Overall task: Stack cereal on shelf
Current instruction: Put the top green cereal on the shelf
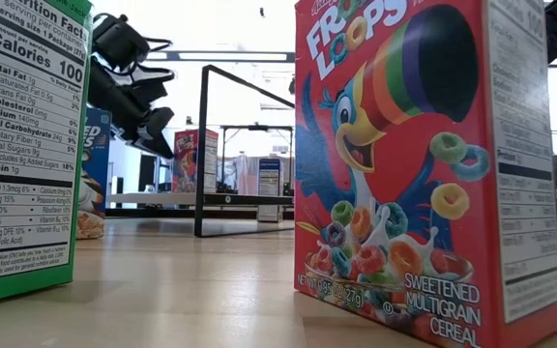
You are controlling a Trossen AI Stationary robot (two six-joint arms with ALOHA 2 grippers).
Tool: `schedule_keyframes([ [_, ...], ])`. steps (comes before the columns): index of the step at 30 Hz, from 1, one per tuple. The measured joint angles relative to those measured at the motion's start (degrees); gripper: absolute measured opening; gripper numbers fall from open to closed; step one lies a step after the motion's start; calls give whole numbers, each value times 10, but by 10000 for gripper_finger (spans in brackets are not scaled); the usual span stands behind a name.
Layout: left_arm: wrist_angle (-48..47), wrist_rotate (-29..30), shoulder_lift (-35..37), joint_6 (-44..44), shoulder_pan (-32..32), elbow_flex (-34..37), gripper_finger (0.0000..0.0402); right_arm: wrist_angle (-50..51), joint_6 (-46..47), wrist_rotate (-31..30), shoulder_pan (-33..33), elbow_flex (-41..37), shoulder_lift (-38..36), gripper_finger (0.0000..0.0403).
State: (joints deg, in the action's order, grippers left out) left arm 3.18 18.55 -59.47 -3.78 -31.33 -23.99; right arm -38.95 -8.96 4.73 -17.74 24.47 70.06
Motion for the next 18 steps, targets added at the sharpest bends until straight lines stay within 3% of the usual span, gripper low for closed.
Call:
schedule_keyframes([
  [12, 7, -85, 44, 24, -9, -5, 5, -6, 50, -5, 3, 1, 10, 0],
  [18, 22, -140, 46, 39, 3, -4, 5, -7, 35, -68, 35, 1, 17, 0],
])
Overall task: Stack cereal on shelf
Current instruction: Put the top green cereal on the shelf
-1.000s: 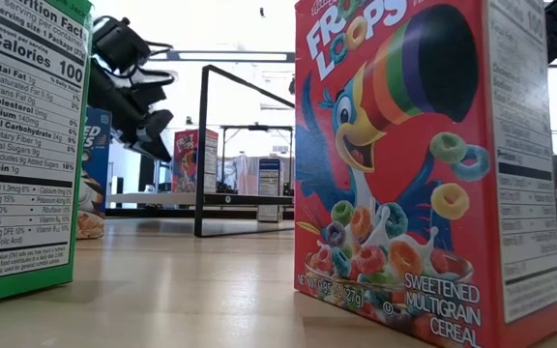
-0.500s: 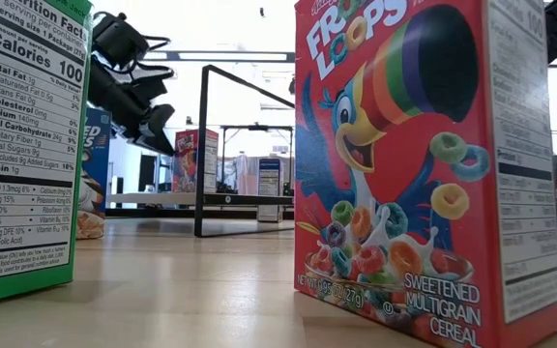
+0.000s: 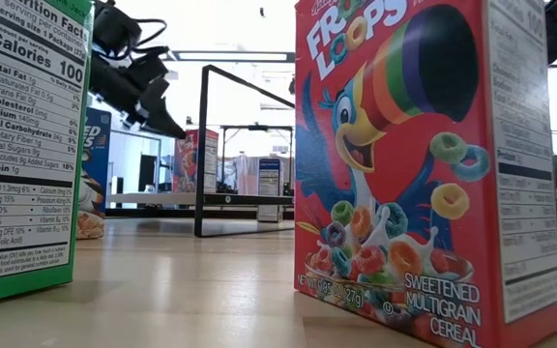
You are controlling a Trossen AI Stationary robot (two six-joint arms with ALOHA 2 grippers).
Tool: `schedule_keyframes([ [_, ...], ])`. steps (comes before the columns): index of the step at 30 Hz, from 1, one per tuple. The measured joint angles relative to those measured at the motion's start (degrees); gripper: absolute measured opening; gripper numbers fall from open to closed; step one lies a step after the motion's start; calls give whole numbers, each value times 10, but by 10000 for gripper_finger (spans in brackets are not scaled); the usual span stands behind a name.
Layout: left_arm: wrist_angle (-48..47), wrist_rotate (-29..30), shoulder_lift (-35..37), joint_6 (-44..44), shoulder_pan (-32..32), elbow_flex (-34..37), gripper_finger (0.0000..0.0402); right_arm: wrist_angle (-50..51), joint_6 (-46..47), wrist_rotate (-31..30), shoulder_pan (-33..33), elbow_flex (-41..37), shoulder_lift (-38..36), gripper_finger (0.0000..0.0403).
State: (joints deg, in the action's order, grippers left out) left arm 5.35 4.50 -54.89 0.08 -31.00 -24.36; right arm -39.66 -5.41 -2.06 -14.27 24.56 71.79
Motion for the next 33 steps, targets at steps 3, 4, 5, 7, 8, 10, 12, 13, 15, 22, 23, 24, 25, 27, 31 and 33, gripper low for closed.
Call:
schedule_keyframes([
  [3, 57, -20, 0, -8, 17, 19, 5, -10, -14, -10, 13, 0, 0, 0],
  [4, 79, -29, 0, -9, 22, 26, 5, -15, -19, -11, 14, 0, 0, 0],
  [5, 102, -34, 0, -9, 28, 33, 5, -19, -21, -11, 16, 0, 0, 0],
  [7, 150, -52, 0, -11, 35, 47, 5, -30, -21, -10, 16, 0, 0, 0],
  [8, 172, -64, 0, -15, 39, 53, 5, -38, -21, -10, 15, 0, 0, 0],
  [10, 221, -91, 0, -33, 43, 64, 5, -47, -21, -9, 15, 0, 0, 0],
  [12, 257, -104, -1, -55, 48, 68, 5, -54, -21, -9, 16, 0, 0, 0],
  [13, 267, -104, -3, -58, 50, 68, 5, -57, -21, -8, 16, 0, 0, 0],
  [15, 275, -104, -6, -60, 53, 68, 5, -57, -17, -9, 16, 0, 0, 0],
  [22, 290, -139, -11, -73, 33, 68, 5, -36, 20, -39, 12, 33, 0, 8],
  [23, 290, -148, -11, -72, 31, 68, 5, -23, 19, -44, 12, 43, 0, 13],
  [24, 291, -150, -11, -67, 31, 68, 5, -8, 17, -46, 12, 55, 0, 19],
  [25, 296, -152, -11, -59, 31, 68, 5, 11, 17, -47, 12, 67, 0, 27],
  [27, 320, -159, -11, -50, 31, 68, 5, 63, 17, -62, 12, 93, 0, 49],
  [31, 332, -160, -11, -41, 31, 68, 5, 189, 33, -91, 12, 156, 0, 105],
  [33, 341, -160, -11, -38, 32, 72, 5, 258, 50, -99, 12, 192, 0, 135],
])
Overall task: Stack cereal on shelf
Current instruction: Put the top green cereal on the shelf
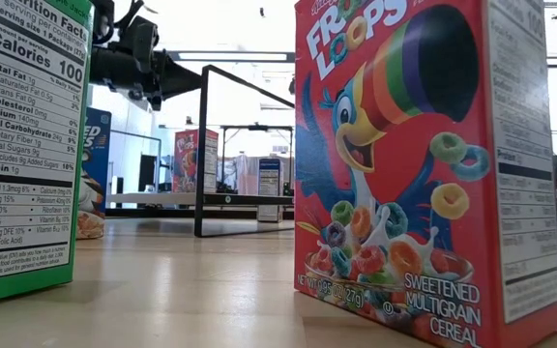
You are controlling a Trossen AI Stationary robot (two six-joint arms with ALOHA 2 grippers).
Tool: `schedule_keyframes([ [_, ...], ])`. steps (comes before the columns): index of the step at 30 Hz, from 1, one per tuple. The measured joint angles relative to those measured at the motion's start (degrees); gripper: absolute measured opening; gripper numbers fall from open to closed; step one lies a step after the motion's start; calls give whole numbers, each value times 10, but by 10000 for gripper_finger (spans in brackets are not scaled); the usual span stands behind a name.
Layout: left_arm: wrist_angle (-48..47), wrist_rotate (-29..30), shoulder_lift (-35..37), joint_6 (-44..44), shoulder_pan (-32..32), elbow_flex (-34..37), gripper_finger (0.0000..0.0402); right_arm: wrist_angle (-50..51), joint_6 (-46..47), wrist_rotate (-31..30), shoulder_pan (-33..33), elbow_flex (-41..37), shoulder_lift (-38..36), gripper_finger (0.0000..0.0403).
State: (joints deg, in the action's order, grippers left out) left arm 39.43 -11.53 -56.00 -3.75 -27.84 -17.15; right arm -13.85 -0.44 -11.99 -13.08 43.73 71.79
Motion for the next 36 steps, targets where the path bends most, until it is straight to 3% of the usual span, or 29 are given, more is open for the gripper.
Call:
schedule_keyframes([
  [7, 134, -4, -6, -29, 0, 76, 5, 226, 61, -7, 0, 119, 0, 213],
  [13, 111, -4, -7, -31, 0, 90, 5, 320, 89, -43, 0, 164, 0, 228],
  [28, 103, 4, -7, -38, 0, 90, 5, 355, 156, -41, -7, 167, 0, 220],
  [33, 90, 45, -7, -58, -1, 89, 5, 354, 161, -33, -32, 167, 3, 220],
  [36, 68, 57, -7, -63, -10, 89, 5, 331, 156, 37, -57, 161, 7, 220],
])
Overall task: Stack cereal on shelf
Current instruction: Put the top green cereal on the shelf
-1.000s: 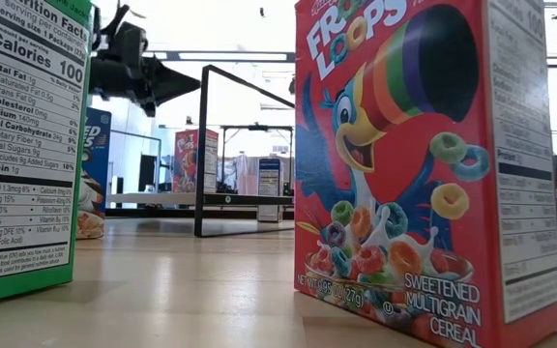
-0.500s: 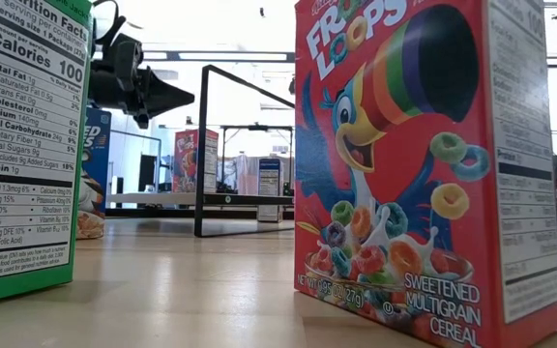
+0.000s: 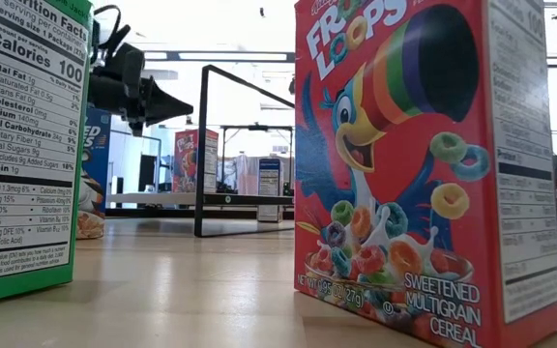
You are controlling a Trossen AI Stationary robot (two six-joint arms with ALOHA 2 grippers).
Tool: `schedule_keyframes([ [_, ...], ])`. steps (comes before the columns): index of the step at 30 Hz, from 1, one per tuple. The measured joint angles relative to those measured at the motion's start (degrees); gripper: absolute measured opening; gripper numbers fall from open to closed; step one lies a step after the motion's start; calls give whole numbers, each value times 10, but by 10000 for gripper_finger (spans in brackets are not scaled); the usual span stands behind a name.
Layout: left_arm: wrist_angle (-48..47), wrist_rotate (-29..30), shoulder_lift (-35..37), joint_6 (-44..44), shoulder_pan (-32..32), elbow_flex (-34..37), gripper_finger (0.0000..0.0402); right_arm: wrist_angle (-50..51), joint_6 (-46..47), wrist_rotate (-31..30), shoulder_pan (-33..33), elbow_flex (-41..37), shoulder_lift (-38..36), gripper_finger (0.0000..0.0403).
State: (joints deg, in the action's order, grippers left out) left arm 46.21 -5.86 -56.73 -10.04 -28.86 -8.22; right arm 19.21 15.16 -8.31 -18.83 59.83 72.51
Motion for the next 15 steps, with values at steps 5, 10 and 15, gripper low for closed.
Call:
schedule_keyframes([
  [5, -60, 24, 0, 1, -19, -22, 5, -58, -12, 81, -30, -10, 0, 220],
  [10, -161, 25, 0, 36, -37, -94, 5, -69, -65, 79, -49, -10, 0, 219],
  [15, -259, 25, -2, 61, -47, -165, 5, -79, -94, 81, -57, -10, 6, 195],
])
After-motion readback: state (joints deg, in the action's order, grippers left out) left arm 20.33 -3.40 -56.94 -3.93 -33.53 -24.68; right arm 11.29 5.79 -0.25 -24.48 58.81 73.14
